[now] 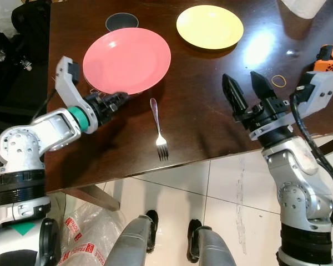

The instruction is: Setting the table

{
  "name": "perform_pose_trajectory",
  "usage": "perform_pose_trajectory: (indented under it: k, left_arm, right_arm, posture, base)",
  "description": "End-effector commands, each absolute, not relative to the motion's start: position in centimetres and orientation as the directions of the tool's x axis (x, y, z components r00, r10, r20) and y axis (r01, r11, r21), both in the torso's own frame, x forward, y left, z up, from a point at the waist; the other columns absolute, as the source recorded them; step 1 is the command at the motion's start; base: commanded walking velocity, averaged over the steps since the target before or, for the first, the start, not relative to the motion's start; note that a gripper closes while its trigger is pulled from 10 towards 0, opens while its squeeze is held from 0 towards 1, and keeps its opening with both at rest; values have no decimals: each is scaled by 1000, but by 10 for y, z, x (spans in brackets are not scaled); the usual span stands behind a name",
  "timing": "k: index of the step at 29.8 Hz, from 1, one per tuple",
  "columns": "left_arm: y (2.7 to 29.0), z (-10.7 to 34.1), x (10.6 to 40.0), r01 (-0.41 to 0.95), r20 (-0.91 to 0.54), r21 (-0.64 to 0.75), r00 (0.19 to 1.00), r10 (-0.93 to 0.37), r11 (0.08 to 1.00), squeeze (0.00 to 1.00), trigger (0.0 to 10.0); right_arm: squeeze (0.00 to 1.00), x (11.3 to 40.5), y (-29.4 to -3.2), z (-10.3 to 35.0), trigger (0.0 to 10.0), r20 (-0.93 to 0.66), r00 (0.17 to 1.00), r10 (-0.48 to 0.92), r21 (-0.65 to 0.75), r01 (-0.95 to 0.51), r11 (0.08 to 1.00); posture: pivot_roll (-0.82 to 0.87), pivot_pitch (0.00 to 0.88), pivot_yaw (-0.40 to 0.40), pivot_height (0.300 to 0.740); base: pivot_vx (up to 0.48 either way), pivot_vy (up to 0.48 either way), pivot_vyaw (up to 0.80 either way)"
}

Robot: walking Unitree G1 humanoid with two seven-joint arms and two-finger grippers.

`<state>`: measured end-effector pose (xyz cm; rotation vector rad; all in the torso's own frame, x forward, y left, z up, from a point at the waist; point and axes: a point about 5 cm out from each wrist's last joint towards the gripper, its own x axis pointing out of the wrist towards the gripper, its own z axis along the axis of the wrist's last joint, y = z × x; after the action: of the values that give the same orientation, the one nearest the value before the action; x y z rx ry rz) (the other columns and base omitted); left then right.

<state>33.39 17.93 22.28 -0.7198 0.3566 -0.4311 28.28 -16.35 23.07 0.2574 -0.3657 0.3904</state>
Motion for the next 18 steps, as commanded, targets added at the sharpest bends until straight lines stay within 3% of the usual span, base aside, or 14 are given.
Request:
perform_pose_trajectory:
  k: [1,5,6,12,13,14,18]
  left_arm:
    - [184,215,337,192,-200,-704,870,-450,684,0,10000]
    - [185,213,338,169,-212,-703,877,-430,691,0,10000]
    - [185,211,340,151,-221,-701,883,-414,697,1000,10000]
    - [188,205,344,77,-269,-693,895,-356,717,1000,10000]
    - [194,203,349,21,-281,-711,908,-311,703,675,10000]
    - [196,204,351,5,-278,-721,914,-296,693,0,10000]
    - [197,207,355,-5,-270,-732,920,-284,681,0,10000]
  right_arm:
    - [0,283,-162,226,10000,373,869,326,182,-413,892]
    - [0,282,-163,225,10000,371,870,326,184,-413,892]
    - [0,282,-164,225,10000,368,871,326,185,-412,892]
    - [0,282,-163,224,10000,364,872,326,186,-411,892]
    - [0,282,-163,224,10000,364,872,327,188,-412,892]
    - [0,282,-163,223,10000,364,872,327,188,-412,892]
    - [0,282,-163,223,10000,363,873,326,188,-412,892]
  posture:
    - [144,150,91,740]
    - [144,151,90,740]
    - [145,151,89,740]
    - [140,150,91,740]
    - [140,149,91,740]
    - [140,149,91,740]
    - [140,149,91,740]
  base:
    - [0,0,0]
    - [0,0,0]
    - [0,0,0]
    - [0,0,0]
    - [0,0,0]
    - [0,0,0]
    - [0,0,0]
